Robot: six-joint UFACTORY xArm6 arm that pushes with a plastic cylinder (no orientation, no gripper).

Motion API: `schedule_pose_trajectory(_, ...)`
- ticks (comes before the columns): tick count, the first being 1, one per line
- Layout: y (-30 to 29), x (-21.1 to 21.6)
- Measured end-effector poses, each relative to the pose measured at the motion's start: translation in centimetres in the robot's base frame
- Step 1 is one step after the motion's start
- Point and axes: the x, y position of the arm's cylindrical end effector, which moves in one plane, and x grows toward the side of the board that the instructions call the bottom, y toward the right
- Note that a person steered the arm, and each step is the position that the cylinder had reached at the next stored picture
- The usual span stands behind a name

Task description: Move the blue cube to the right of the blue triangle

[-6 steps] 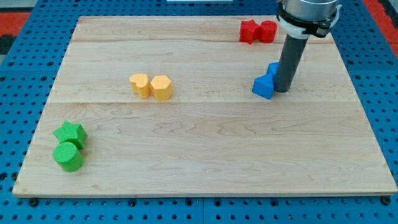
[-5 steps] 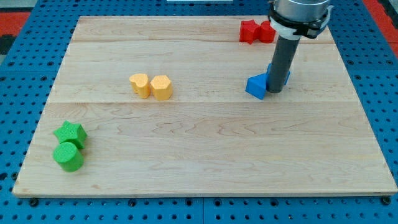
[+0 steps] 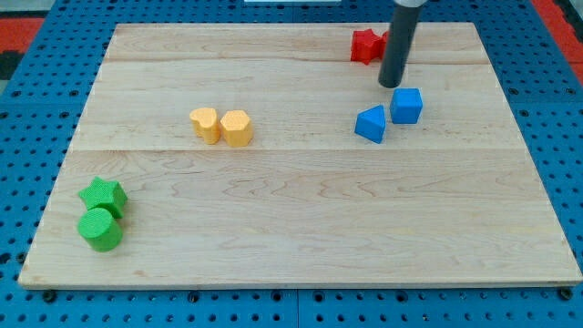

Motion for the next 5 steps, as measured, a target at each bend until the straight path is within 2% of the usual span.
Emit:
schedule_pose_trajectory(1, 0.2, 2.0)
schedule_pose_trajectory(3, 4.9, 2.4)
schedule_pose_trajectory(5, 4.9, 4.6)
